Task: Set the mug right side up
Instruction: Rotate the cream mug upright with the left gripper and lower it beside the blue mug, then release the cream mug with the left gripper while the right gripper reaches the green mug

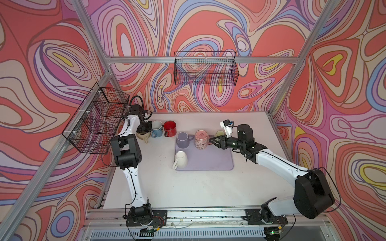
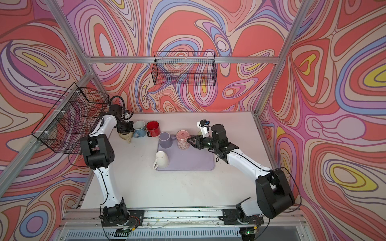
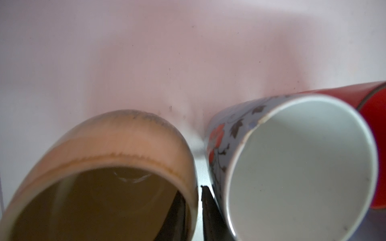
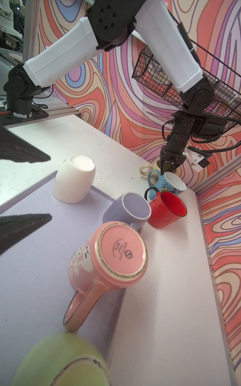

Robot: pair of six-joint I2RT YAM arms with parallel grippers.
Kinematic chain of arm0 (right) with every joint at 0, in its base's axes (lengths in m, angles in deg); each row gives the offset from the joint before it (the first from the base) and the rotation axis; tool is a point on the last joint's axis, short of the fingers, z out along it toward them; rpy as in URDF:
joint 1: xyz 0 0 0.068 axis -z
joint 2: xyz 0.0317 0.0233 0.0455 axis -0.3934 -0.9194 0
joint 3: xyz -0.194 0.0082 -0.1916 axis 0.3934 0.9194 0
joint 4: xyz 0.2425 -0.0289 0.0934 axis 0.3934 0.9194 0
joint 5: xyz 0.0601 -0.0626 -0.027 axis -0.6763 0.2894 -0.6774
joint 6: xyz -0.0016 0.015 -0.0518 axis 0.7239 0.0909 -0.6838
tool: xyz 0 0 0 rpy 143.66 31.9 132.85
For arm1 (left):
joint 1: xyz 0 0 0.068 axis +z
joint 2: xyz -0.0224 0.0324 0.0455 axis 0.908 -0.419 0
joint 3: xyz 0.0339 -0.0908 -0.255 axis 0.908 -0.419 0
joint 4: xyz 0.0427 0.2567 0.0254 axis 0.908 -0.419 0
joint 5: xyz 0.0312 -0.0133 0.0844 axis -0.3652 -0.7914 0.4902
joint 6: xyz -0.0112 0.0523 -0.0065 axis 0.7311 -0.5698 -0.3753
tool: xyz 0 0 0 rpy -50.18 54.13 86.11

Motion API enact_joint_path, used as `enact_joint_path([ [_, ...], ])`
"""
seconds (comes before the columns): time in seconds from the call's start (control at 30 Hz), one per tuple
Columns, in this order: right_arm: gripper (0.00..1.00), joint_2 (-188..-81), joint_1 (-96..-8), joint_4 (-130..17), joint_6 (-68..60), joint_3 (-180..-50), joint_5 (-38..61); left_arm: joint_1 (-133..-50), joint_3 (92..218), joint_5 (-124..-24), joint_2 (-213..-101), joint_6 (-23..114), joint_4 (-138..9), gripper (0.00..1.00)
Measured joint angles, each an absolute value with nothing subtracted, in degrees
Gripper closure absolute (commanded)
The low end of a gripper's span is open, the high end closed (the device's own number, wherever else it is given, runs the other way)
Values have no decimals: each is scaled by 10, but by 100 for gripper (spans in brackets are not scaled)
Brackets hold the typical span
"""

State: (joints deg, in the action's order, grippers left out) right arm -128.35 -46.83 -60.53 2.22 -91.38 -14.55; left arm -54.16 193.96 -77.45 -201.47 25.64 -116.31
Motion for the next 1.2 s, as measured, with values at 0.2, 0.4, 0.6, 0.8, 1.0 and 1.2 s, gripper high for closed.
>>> enact_joint_path([
  [0.2, 59, -1284, -468, -604, 21, -914, -141, -542, 1940, -774, -2015, 256, -1162, 75],
  [0.4, 58, -1284, -468, -599, 19, -914, -138, -542, 1940, -772, -2015, 256, -1162, 72],
  [0.6, 58, -1283, -468, -593, 18, -914, -137, -542, 1946, -766, -2015, 256, -1164, 67],
  [0.8, 59, -1283, -468, -583, 13, -914, -137, -544, 1957, -756, -2010, 251, -1168, 62],
  [1.0, 58, -1284, -468, -574, 7, -920, -135, -545, 1966, -749, -2008, 247, -1185, 60],
  [1.2, 58, -1284, -468, -541, -13, -935, -97, -547, 1942, -753, -1976, 247, -1187, 58],
])
